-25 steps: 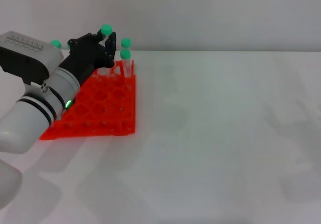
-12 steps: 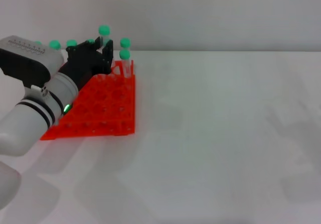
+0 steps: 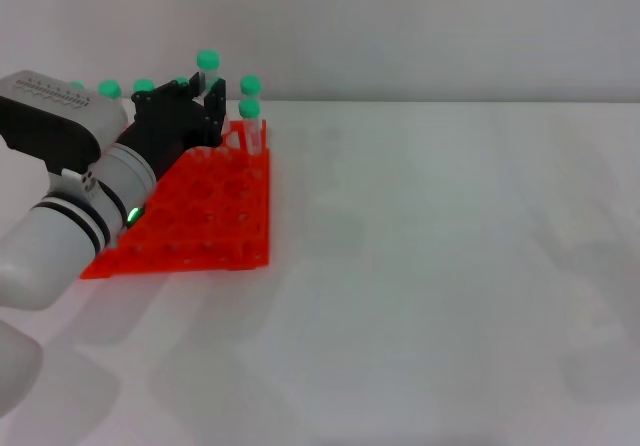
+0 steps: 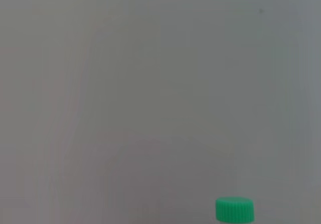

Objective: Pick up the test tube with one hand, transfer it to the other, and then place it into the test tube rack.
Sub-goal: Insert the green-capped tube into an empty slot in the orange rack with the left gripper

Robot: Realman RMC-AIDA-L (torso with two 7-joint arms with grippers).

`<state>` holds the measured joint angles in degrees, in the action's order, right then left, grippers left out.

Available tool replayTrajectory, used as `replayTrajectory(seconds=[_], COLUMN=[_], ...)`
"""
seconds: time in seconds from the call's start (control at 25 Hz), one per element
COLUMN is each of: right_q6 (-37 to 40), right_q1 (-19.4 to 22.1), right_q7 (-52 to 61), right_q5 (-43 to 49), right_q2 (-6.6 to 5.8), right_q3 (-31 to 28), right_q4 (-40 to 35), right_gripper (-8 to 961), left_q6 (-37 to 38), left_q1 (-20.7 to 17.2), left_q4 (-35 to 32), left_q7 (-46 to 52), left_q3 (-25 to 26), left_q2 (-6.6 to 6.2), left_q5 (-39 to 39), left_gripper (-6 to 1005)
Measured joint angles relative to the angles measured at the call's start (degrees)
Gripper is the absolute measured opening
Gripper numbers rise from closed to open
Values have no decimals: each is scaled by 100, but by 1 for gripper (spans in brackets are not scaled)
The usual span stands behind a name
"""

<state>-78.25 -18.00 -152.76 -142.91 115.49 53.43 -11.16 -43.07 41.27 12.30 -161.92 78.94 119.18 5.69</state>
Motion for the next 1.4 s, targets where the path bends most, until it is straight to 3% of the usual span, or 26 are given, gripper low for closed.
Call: replayTrajectory(seconds=[1.4], right_q6=[38], right_q1=[-25], right_q7=[0], right_q5=[0], right_q2=[0], right_q3=[-65], right_q4=[-1], right_gripper=[874], left_q6=[228], left_q1=[154], left_q4=[-38], left_q7=[3], left_q3=[25], left_q2=[7], left_q5=[-209], left_gripper=[255])
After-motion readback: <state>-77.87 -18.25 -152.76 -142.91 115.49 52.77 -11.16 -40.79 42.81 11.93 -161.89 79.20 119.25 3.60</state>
